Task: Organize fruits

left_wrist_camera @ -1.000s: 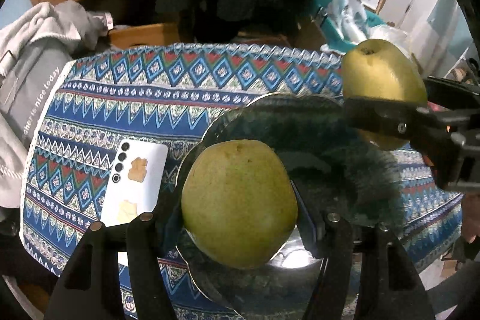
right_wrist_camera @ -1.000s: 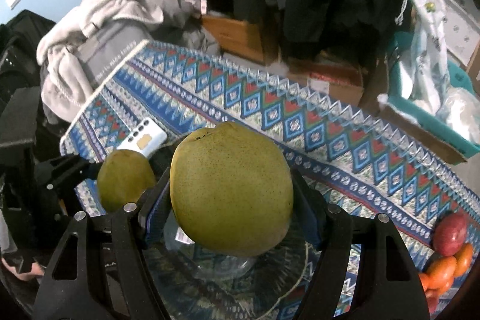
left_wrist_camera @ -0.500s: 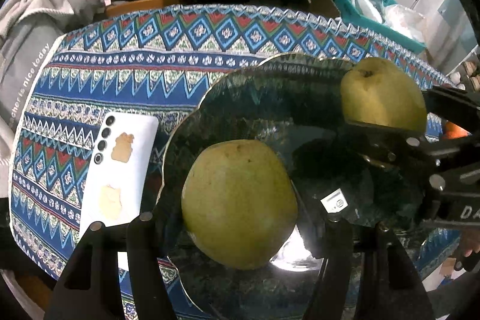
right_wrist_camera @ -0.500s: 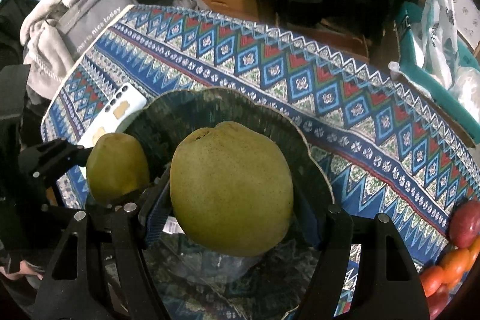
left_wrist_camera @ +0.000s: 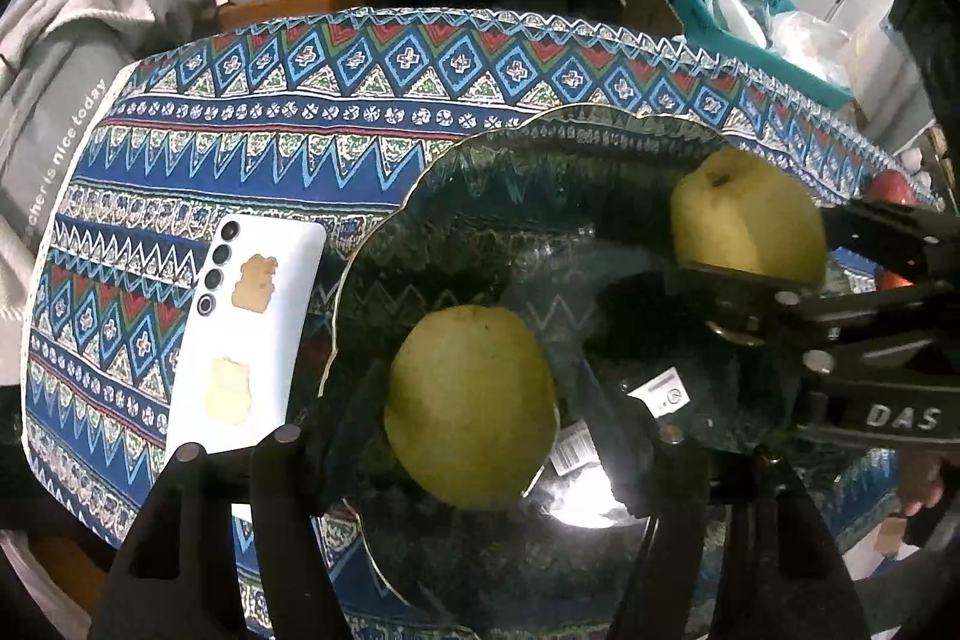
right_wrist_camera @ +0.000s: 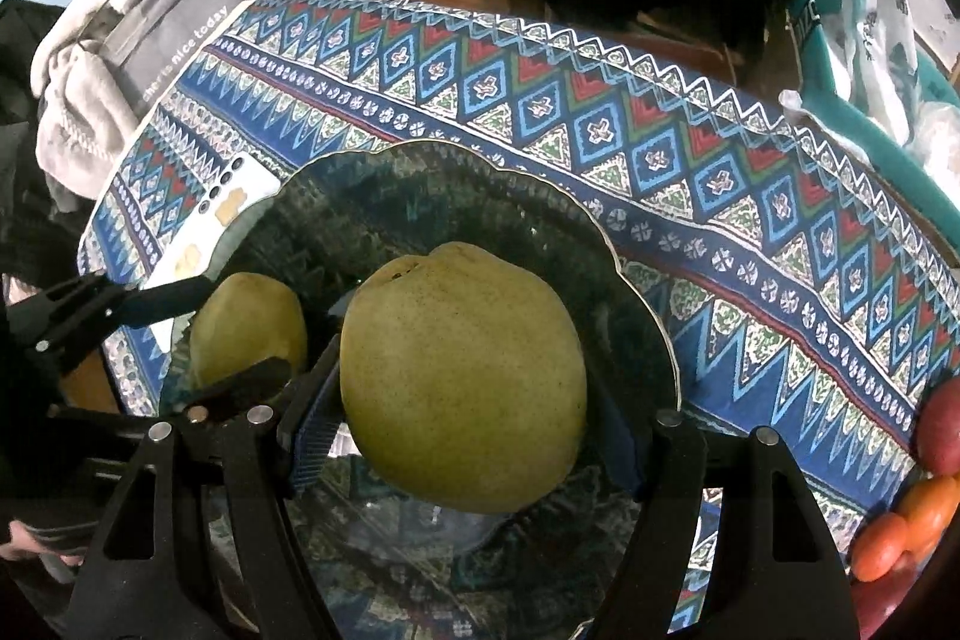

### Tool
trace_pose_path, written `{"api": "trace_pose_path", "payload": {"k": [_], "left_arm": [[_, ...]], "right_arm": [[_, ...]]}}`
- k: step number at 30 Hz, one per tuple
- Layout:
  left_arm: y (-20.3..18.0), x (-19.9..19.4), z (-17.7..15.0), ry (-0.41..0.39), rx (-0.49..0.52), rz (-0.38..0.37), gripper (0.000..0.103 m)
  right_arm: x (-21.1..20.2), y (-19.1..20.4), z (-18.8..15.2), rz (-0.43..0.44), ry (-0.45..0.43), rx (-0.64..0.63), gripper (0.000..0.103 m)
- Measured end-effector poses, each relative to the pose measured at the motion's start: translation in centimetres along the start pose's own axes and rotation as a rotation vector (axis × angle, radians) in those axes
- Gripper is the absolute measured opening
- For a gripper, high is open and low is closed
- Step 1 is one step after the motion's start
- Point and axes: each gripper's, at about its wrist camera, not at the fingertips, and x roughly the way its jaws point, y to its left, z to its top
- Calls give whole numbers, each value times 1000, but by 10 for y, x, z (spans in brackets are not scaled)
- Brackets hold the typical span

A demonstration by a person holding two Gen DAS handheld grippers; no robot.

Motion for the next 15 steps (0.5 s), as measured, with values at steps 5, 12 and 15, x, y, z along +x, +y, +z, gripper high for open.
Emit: {"api": "trace_pose_path", "payload": {"k": [5,12,15], "left_arm": [[1,-10,-3,-10,11,16,68],[3,-19,-5,-18,-4,12,70],[2,-23,-4,-29,-4,13,70]], "right_arm": [[4,0,0,2,17,8,73],[-2,-4,1,36,-12,36,73],[-12,-3,5,31,-31,38,73]]}}
